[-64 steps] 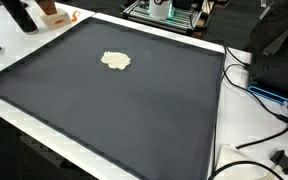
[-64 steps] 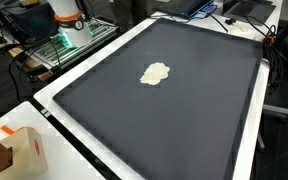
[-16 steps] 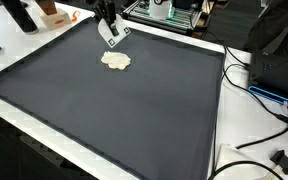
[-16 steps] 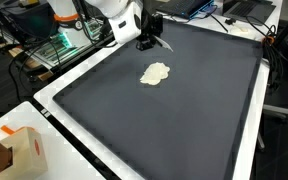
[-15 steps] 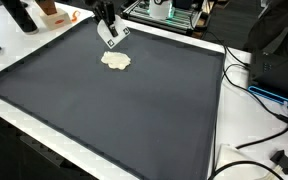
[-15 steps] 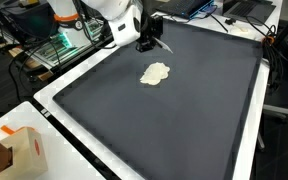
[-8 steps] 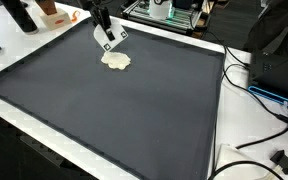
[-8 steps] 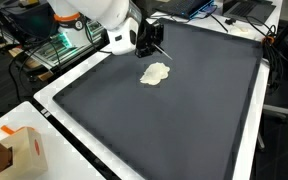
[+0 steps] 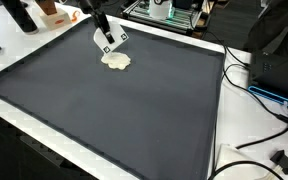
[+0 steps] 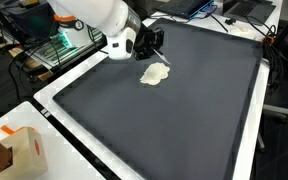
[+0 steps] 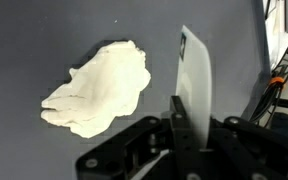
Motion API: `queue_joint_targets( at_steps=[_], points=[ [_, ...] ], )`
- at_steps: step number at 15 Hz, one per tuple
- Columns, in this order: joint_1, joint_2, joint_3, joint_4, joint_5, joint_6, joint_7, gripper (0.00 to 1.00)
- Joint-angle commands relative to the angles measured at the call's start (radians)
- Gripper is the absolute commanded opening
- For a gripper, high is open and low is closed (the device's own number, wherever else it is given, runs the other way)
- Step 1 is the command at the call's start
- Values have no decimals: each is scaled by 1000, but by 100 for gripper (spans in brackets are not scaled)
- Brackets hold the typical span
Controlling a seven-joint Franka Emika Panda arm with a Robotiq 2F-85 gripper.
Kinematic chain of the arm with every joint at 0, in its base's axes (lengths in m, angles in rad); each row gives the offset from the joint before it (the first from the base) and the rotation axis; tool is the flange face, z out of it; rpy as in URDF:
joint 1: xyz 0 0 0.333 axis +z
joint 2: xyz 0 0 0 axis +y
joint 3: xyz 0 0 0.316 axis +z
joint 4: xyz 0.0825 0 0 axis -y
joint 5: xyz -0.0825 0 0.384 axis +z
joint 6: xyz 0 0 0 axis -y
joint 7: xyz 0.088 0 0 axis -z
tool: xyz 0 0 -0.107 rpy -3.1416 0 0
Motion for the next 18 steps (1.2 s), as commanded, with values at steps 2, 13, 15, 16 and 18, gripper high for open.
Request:
queue_joint_targets(
  at_steps=[2,13,15,16,18],
  points=[
    [-10,7,11,-1,5,14,110,1],
    [19,-52,6,-51,-139,127,353,1],
    [26,-71,6,-63,-203,136,410,1],
    [29,-80,7,-68,-237,141,438,1],
    [37,-105,9,-83,-317,150,499,1]
  ],
)
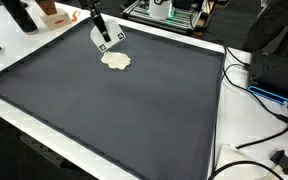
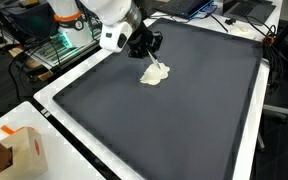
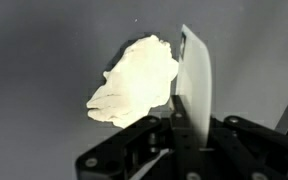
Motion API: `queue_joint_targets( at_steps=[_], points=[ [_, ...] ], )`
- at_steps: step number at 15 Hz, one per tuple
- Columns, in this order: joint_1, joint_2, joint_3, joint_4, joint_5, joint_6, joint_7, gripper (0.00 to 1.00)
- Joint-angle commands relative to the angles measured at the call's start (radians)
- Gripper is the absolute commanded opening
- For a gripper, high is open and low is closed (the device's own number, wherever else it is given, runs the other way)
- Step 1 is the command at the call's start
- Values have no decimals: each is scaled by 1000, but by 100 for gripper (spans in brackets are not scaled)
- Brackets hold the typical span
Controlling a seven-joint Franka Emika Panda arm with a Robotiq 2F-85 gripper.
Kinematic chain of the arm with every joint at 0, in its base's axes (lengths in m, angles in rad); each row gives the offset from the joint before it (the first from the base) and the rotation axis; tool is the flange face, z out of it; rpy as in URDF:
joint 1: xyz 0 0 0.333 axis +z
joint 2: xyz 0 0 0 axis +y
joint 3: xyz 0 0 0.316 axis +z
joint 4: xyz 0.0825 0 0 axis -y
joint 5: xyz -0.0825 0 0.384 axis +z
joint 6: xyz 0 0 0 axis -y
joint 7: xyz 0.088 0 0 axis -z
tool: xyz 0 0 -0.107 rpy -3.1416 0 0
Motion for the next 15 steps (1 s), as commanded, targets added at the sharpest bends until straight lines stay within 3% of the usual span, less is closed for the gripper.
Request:
queue_joint_targets(
  at_steps=[1,9,15],
  points=[
    [18,-76,7,-64,-146,38,127,1],
    [37,-213,39,-111,-465,21,354,1],
    [40,-317,81,-119,-653,-28,445,1]
  ],
)
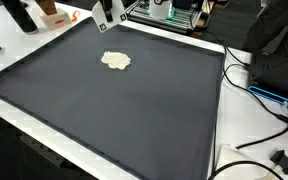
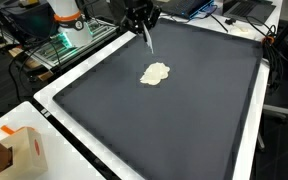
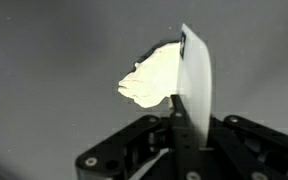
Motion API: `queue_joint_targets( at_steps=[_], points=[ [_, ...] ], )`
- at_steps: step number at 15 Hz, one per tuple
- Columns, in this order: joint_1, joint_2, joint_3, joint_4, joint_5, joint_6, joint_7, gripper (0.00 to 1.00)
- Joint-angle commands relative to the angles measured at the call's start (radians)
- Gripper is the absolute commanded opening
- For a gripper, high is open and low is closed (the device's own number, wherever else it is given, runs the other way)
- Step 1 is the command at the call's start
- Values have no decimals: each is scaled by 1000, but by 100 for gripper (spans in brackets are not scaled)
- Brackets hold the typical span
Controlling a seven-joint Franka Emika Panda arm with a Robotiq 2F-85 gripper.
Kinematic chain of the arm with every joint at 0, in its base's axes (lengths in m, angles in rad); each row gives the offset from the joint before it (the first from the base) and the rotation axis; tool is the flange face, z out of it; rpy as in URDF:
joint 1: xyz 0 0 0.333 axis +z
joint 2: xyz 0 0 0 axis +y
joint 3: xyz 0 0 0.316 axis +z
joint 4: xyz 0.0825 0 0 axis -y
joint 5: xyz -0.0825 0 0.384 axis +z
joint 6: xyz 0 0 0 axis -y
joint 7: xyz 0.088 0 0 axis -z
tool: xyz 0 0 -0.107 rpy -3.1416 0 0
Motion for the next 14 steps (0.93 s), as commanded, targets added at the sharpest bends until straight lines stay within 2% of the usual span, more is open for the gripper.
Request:
queue_joint_targets(
  at_steps=[1,8,12,14],
  points=[
    [1,-87,22,-32,-100,-44,46,1],
    [11,-164,67,-18,-186,-111,-5,1],
    [27,-198,82,-8,-190,-156,-84,1],
    [22,-172,83,3,-172,-129,-63,4]
  ],
)
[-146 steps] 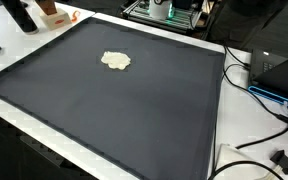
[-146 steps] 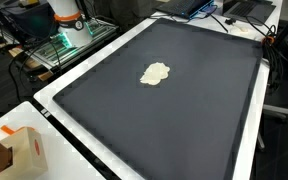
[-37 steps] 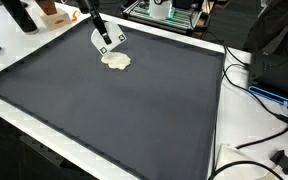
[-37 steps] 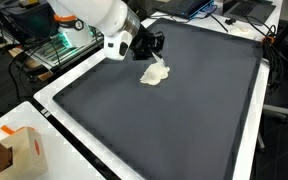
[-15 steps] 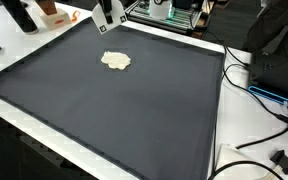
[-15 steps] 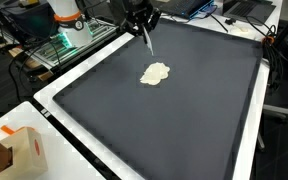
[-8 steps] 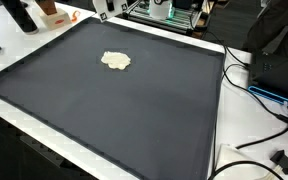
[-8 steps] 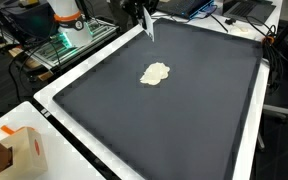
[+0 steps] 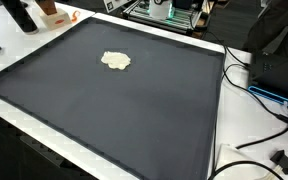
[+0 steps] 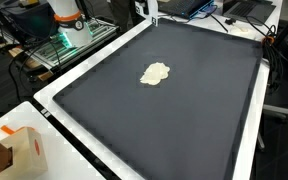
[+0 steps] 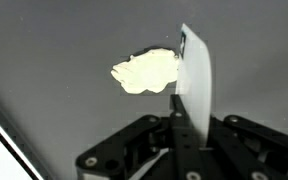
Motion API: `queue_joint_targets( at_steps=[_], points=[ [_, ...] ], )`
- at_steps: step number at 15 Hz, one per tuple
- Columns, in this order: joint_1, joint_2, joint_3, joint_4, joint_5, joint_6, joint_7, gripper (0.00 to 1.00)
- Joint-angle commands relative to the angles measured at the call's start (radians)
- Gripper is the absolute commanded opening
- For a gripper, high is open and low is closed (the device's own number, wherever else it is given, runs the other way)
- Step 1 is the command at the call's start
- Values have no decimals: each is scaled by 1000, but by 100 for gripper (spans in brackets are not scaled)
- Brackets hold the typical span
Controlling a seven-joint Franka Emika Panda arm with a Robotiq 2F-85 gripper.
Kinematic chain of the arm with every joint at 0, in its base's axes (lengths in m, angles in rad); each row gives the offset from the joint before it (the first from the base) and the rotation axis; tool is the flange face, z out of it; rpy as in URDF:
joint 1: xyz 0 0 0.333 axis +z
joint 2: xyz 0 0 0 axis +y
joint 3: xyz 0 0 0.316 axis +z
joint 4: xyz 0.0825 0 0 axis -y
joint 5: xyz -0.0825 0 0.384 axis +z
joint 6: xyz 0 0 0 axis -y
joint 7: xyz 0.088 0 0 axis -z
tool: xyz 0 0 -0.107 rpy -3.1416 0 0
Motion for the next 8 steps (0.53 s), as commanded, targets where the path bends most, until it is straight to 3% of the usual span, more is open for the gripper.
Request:
queue_joint_targets(
  at_steps=[1,6,8],
  points=[
    [5,-6,-2,2,-1,-7,-5,4],
    [6,-10,-2,1,-1,-9,-15,4],
    [-19,16,31,12,-90,-15,135,1]
  ],
)
